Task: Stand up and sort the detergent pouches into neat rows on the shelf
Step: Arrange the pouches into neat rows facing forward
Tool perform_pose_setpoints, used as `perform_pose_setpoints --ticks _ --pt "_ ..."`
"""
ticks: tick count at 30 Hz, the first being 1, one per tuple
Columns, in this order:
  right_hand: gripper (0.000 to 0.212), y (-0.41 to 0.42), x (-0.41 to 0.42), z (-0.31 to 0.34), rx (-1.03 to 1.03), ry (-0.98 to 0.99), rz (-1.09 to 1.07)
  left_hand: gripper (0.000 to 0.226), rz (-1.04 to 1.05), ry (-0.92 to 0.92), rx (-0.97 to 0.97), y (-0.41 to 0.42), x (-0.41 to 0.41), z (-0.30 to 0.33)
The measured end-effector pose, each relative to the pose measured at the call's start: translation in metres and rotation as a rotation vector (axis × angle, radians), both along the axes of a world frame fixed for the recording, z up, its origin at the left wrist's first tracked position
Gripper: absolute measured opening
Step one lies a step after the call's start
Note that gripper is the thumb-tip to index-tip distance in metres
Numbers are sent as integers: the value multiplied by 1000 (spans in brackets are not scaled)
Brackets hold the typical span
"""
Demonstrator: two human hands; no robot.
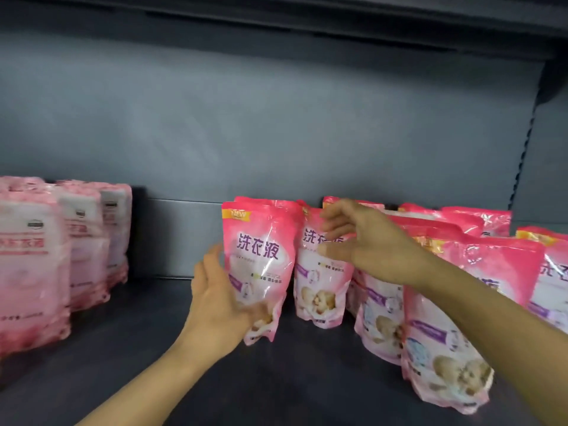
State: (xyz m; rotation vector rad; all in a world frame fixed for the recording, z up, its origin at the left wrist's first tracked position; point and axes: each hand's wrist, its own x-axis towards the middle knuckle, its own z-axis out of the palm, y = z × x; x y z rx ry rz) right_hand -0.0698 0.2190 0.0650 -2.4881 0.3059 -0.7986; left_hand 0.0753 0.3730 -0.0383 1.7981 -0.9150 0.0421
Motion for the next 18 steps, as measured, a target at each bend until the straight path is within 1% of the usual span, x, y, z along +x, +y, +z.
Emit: perform_pose_setpoints --ticks 2,4,6,8,9,11,13,16,18 --pt "48 6 19 0 -1 57 25 119 -7 105 20 -5 10 1" --pt "46 13 37 -2 -20 84 15 124 -41 181 40 -10 19 1" --pt "33 19 51 -5 -74 38 -34 121 -88 226 74 -13 24 0" --pt "21 21 59 -7 -102 -70 -113 117 -127 237 108 -16 30 -5" --pt "19 19 61 -7 -115 -118 -149 113 -134 232 115 -16 32 -8" --pt "19 15 64 -6 -119 -153 -216 105 -136 195 142 -15 33 -11" --pt "19 8 63 -6 -50 -163 -244 101 -131 163 169 -16 30 -11" --pt "29 -3 55 -8 34 -195 -295 102 -132 89 196 -23 19 -12" --pt "25 -9 46 -9 38 -195 -338 101 -125 30 238 -31 10 -13"
